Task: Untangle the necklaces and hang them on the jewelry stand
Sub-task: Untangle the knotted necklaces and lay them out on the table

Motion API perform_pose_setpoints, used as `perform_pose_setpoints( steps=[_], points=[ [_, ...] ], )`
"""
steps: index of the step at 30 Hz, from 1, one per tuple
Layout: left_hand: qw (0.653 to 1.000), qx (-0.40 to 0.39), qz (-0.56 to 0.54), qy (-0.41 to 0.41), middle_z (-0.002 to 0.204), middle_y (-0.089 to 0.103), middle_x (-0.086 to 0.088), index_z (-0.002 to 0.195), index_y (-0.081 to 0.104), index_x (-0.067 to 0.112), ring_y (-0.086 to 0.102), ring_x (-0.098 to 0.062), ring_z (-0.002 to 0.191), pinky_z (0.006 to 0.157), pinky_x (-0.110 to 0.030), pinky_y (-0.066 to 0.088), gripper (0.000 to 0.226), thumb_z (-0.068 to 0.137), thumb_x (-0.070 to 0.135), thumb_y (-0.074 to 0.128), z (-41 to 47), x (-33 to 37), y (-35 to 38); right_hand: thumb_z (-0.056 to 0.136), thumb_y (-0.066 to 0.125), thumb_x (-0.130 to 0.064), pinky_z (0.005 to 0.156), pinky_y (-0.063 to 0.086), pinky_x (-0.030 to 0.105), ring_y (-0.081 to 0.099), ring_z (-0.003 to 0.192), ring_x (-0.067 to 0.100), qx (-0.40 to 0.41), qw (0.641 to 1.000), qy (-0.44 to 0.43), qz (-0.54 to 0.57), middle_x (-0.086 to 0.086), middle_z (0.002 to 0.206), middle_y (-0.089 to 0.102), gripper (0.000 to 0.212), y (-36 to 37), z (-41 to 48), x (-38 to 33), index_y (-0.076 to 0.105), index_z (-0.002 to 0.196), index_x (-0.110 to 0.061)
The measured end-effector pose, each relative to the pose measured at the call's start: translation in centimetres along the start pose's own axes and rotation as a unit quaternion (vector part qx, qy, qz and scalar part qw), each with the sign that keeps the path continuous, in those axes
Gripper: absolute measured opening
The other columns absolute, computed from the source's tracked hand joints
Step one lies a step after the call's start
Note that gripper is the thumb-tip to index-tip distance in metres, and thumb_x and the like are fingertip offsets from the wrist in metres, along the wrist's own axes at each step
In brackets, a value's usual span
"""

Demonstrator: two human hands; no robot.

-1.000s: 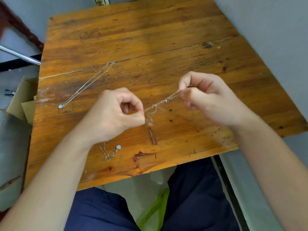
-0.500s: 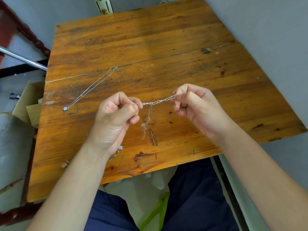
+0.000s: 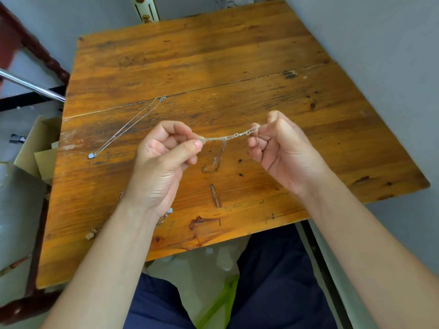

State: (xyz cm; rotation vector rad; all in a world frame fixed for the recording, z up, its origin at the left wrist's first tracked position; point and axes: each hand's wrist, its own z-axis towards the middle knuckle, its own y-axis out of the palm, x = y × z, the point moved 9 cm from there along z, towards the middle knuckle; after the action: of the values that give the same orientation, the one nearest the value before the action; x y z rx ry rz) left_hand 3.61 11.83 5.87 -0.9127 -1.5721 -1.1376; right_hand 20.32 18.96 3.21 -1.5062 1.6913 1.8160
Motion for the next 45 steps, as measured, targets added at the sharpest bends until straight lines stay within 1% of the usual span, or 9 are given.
perform_pose_setpoints(
  steps=[4,7,12,16,23,27,34,41,45],
  points=[
    [0.999,-0.016,0.032,-0.02,0.08,0.065,-0.005,0.091,0.059,0.015,0.054,-0.019,0.075,0.063,-0.026,0.046,0.025,0.076,-0.004,0.066,-0.3,-0.7,0.6,0.084,0.054,-0.002,0.06,0.049,0.017,0.063,0.068,0.009,-0.023,1.0,0.018,0.011,-0.004,0.074,0.061,0.025,0.1,-0.2,0.4,0.049,0.086,-0.026],
    [0.988,-0.009,0.149,-0.027,0.081,0.067,-0.005,0.089,0.065,0.011,0.059,-0.013,0.074,0.065,-0.023,0.048,0.023,0.075,-0.006,0.069,-0.6,-1.6,0.5,0.086,0.056,-0.005,0.063,0.048,0.018,0.061,0.072,0.008,-0.044,0.998,0.022,0.047,-0.007,0.078,0.061,0.024,0.4,-0.4,0.3,0.051,0.084,-0.029],
    [0.983,-0.01,0.177,-0.038,0.077,0.065,0.006,0.089,0.075,0.018,0.055,-0.01,0.075,0.069,-0.021,0.047,0.023,0.075,0.002,0.064,-1.1,-2.4,1.0,0.089,0.055,-0.011,0.064,0.046,0.02,0.061,0.072,0.007,-0.072,0.995,0.039,0.062,-0.008,0.078,0.061,0.02,1.2,-0.7,1.0,0.055,0.081,-0.029],
    [0.985,-0.045,0.162,-0.05,0.072,0.064,0.015,0.098,0.078,0.019,0.049,-0.013,0.078,0.072,-0.027,0.044,0.034,0.081,0.006,0.052,-1.2,-2.4,1.9,0.087,0.056,-0.008,0.064,0.045,0.02,0.06,0.073,0.007,-0.06,0.996,0.04,0.043,-0.008,0.078,0.061,0.021,0.8,-0.6,1.0,0.053,0.084,-0.029],
    [0.992,-0.073,0.026,-0.101,0.062,0.058,0.002,0.085,0.077,0.004,0.045,-0.013,0.065,0.067,-0.033,0.043,0.036,0.072,0.003,0.043,-1.4,-3.6,2.7,0.091,0.056,-0.005,0.065,0.045,0.02,0.061,0.073,0.008,-0.051,0.996,0.046,0.048,-0.006,0.082,0.063,0.022,0.3,-0.2,1.4,0.053,0.088,-0.027],
    [0.988,-0.102,-0.028,-0.117,0.063,0.054,0.0,0.085,0.077,0.006,0.048,-0.013,0.065,0.065,-0.03,0.048,0.023,0.072,0.016,0.06,-1.6,-4.1,3.4,0.092,0.056,-0.003,0.064,0.047,0.018,0.063,0.073,0.007,-0.053,0.996,0.053,0.058,-0.005,0.083,0.063,0.023,0.5,-0.3,1.7,0.055,0.088,-0.026],
    [0.988,-0.111,0.073,-0.076,0.07,0.063,0.006,0.083,0.074,0.011,0.054,-0.011,0.069,0.066,-0.028,0.049,0.007,0.079,0.018,0.073,-1.8,-4.0,3.0,0.088,0.056,-0.004,0.066,0.046,0.021,0.062,0.073,0.008,-0.048,0.997,0.045,0.048,-0.005,0.083,0.062,0.024,0.4,-0.2,1.2,0.053,0.087,-0.027],
    [0.992,-0.094,0.06,-0.057,0.093,0.06,0.0,0.099,0.066,0.007,0.052,-0.014,0.091,0.078,-0.034,0.043,0.019,0.09,0.022,0.059,-1.8,-3.4,1.9,0.095,0.053,0.003,0.066,0.044,0.023,0.062,0.073,0.01,0.019,0.997,0.022,-0.072,-0.006,0.076,0.062,0.031,-1.2,-0.3,1.2,0.051,0.083,-0.026],
    [0.992,-0.105,0.007,-0.062,0.098,0.067,-0.001,0.097,0.062,0.011,0.059,-0.017,0.102,0.083,-0.035,0.046,0.015,0.093,0.02,0.051,-2.0,-3.1,1.9,0.096,0.053,0.0,0.07,0.045,0.025,0.064,0.075,0.011,0.094,0.994,-0.002,-0.056,-0.005,0.075,0.062,0.03,-2.8,-0.4,0.4,0.051,0.081,-0.026]
  ],
)
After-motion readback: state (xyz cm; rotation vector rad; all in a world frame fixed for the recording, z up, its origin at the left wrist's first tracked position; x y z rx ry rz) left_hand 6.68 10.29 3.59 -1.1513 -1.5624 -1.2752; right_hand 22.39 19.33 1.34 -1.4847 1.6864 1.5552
